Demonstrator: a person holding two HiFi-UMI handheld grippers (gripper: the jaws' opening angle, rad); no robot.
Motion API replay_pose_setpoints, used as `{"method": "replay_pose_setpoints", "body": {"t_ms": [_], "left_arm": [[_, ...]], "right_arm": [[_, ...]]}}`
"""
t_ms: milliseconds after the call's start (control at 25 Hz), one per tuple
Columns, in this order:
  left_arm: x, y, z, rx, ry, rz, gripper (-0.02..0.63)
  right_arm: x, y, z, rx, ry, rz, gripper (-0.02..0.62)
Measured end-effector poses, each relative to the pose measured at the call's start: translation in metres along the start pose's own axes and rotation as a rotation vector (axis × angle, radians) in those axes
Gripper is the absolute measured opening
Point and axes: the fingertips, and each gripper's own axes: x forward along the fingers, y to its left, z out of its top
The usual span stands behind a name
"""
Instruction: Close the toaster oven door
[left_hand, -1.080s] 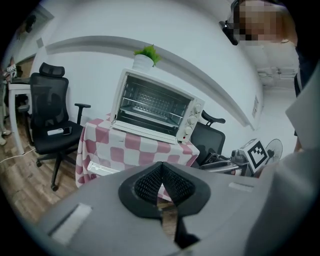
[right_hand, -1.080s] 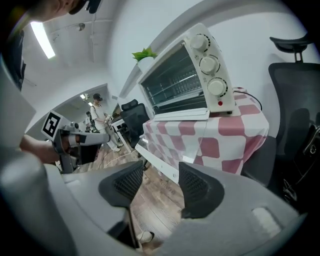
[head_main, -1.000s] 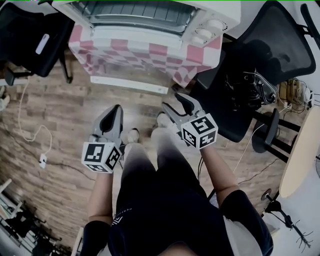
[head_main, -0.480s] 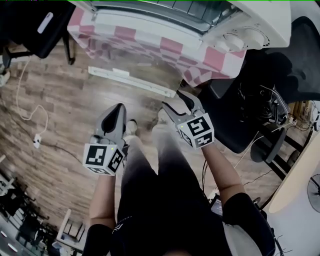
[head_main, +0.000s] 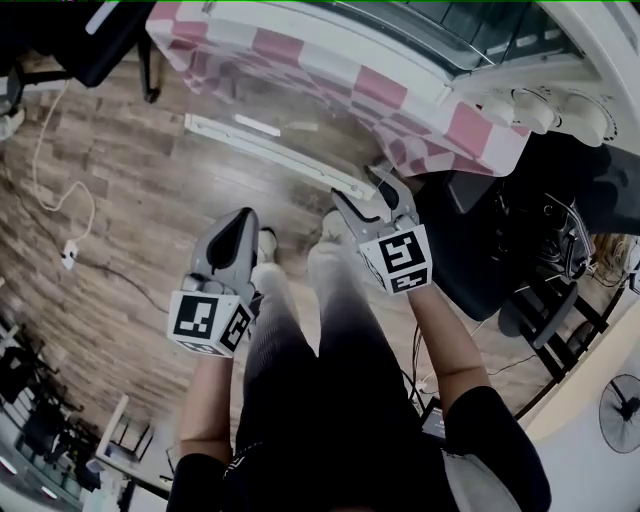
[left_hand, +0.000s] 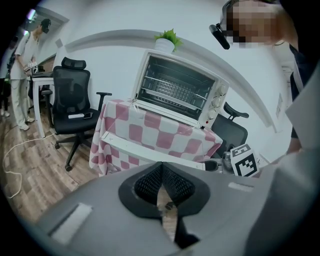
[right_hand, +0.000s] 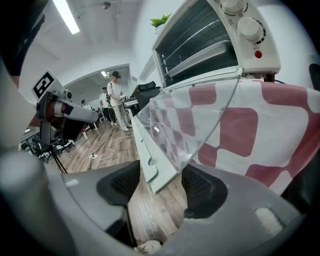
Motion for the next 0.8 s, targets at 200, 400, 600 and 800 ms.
{"method": "replay_pose_setpoints", "body": {"t_ms": [200,400,600,800], "left_arm": [[0.001,0.006,-0.009,-0.006,0.006,0.003,0.018],[-0.001,0.010,-0.010,-0.012,0.022,0.006,0.018],[-0.004,0.014,-0.010,-0.005,0.016,0.001,0.018],[-0.005,0.012,-0.007,-0.001,0.013,-0.014,0.017]], "right_arm": [[0.009,0.003,0.007,-0.065,-0.047,-0.002,0.258],[0.015,0.005,0.012,-0.089,-0.092,-0.008,0.258],[0.016,0.007,0.014,-0.143,-0.101,-0.028,0.256],[0.016,0.007,0.017,-0.179,-0.093,-0.025,0.229]]}}
